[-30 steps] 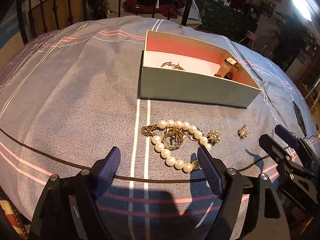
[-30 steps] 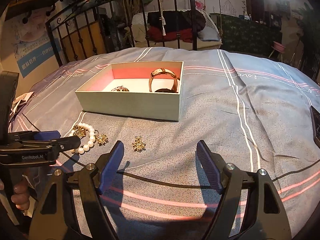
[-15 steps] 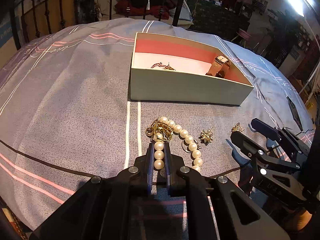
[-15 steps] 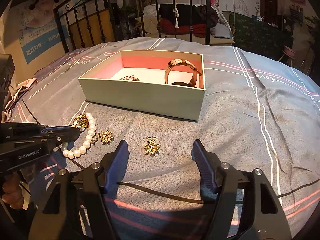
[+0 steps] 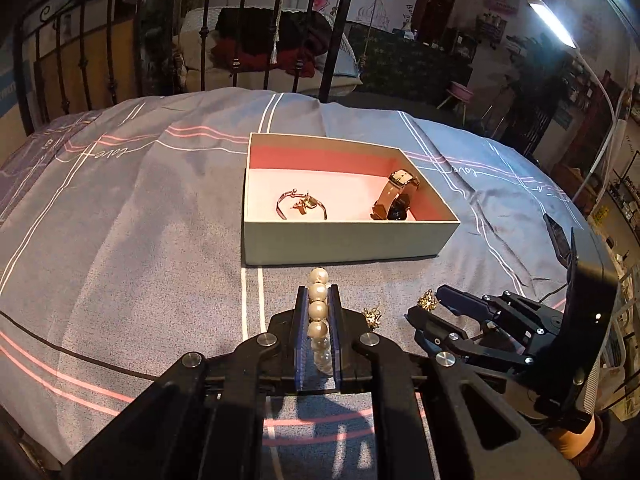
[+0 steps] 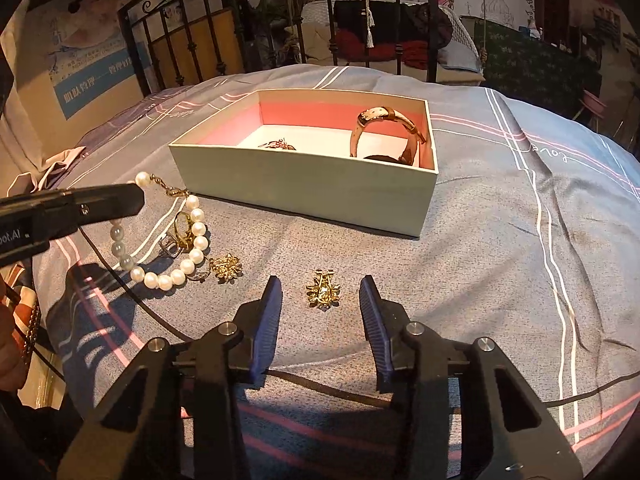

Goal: Organize jewelry
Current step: 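Grasp pearl bracelet with left gripper while right gripper approaches gold bee brooch, then carry pearl bracelet over box with left gripper while right gripper carries bee brooch, then lower bracelet into box and open left gripper while right gripper releases brooch inside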

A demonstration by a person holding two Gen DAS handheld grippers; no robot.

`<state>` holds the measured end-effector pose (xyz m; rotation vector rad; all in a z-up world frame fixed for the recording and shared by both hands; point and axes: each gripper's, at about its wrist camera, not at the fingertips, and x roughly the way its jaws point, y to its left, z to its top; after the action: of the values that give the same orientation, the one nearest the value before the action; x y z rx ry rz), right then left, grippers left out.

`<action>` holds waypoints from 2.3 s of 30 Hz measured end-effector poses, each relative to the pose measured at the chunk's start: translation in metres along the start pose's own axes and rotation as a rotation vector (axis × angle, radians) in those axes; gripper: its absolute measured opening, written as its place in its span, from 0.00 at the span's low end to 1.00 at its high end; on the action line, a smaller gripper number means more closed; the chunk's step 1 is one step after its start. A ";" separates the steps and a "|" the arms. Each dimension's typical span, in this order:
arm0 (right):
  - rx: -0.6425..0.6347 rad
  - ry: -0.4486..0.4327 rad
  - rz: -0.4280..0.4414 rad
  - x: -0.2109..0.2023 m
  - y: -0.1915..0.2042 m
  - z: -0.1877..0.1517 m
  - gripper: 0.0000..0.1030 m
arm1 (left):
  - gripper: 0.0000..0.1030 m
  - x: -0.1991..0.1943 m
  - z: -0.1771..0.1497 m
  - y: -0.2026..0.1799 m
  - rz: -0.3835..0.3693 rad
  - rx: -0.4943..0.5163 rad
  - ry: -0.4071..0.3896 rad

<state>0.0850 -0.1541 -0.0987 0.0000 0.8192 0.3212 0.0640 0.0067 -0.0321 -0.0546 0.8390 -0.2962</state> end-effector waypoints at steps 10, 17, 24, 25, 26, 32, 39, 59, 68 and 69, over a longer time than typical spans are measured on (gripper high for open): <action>0.002 0.006 0.022 0.003 -0.002 0.001 0.18 | 0.09 -0.018 0.020 -0.010 -0.041 0.029 -0.069; -0.008 -0.061 0.028 -0.016 -0.002 0.013 0.18 | 0.09 -0.016 0.029 -0.013 -0.056 0.037 -0.074; -0.027 -0.162 0.021 -0.039 -0.003 0.048 0.18 | 0.09 -0.017 0.050 -0.007 -0.096 0.018 -0.091; -0.030 -0.171 0.020 -0.041 -0.003 0.052 0.18 | 0.09 -0.018 0.053 -0.007 -0.102 0.018 -0.091; -0.034 -0.175 0.021 -0.041 -0.002 0.055 0.18 | 0.09 -0.017 0.055 -0.007 -0.102 0.022 -0.093; -0.041 -0.197 0.018 -0.038 -0.001 0.075 0.18 | 0.09 -0.010 0.071 -0.013 -0.094 0.038 -0.110; -0.023 -0.224 -0.008 -0.032 -0.008 0.099 0.18 | 0.09 0.005 0.089 -0.016 -0.075 0.038 -0.127; -0.009 -0.154 -0.053 0.023 -0.019 0.129 0.18 | 0.09 0.068 0.111 -0.007 0.008 -0.009 -0.026; -0.007 -0.134 -0.055 0.033 -0.020 0.130 0.18 | 0.09 0.080 0.111 -0.006 0.026 -0.005 -0.002; -0.006 -0.132 -0.055 0.033 -0.020 0.130 0.18 | 0.09 0.080 0.111 -0.006 0.027 -0.005 0.000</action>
<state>0.2050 -0.1474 -0.0359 -0.0070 0.6858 0.2694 0.1954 -0.0289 -0.0152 -0.0480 0.8401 -0.2689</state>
